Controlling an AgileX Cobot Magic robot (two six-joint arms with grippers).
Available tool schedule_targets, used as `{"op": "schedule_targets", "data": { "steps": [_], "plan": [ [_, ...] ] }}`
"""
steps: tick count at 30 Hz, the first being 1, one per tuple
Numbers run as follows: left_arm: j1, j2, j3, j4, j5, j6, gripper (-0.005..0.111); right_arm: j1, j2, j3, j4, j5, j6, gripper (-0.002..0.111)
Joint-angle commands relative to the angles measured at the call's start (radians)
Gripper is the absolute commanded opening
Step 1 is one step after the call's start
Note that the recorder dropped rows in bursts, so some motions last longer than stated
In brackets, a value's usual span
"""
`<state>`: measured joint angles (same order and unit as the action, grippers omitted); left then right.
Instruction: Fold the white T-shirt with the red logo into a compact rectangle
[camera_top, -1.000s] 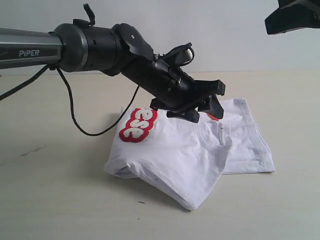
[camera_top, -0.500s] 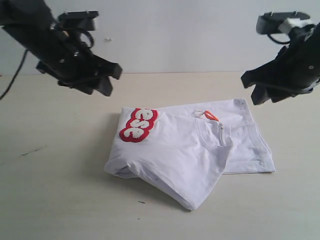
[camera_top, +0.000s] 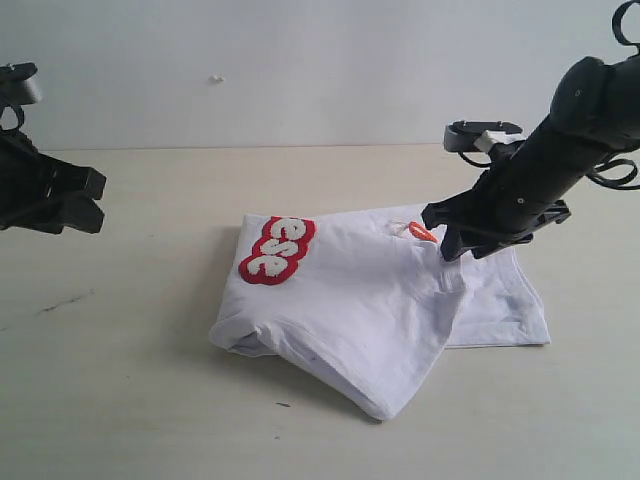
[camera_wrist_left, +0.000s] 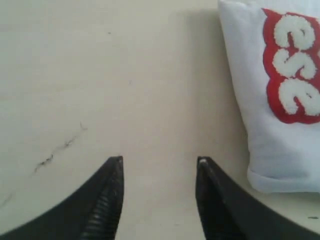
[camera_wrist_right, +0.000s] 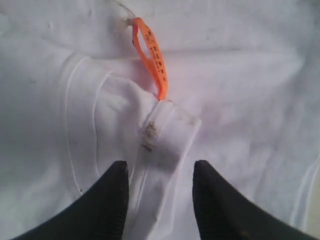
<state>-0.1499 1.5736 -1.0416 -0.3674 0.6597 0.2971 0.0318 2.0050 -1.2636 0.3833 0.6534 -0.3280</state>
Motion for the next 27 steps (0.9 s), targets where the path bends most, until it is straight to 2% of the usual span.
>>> {"op": "schedule_targets", "data": {
  "steps": [1,13,19,21,25,27],
  "plan": [
    [0.002,-0.012,0.005,-0.023,-0.032,0.01,0.045,-0.004,0.043,-0.012,0.09,-0.013,-0.099,0.042],
    [0.002,-0.012,0.005,-0.055,-0.077,0.015,0.045,-0.004,0.083,-0.012,0.092,-0.011,-0.099,0.042],
    [0.002,-0.012,0.005,-0.067,-0.084,0.02,0.045,-0.002,0.083,-0.012,0.21,0.022,-0.206,0.04],
    [0.002,-0.012,0.005,-0.067,-0.084,0.022,0.045,-0.002,0.083,-0.012,0.23,0.044,-0.243,0.03],
    [0.002,-0.012,0.005,-0.068,-0.074,0.021,0.045,-0.002,0.086,-0.012,0.227,0.085,-0.302,0.0],
    [0.002,-0.012,0.005,-0.073,-0.072,0.021,0.045,-0.002,0.086,-0.012,0.227,0.087,-0.302,0.0]
  ]
}}
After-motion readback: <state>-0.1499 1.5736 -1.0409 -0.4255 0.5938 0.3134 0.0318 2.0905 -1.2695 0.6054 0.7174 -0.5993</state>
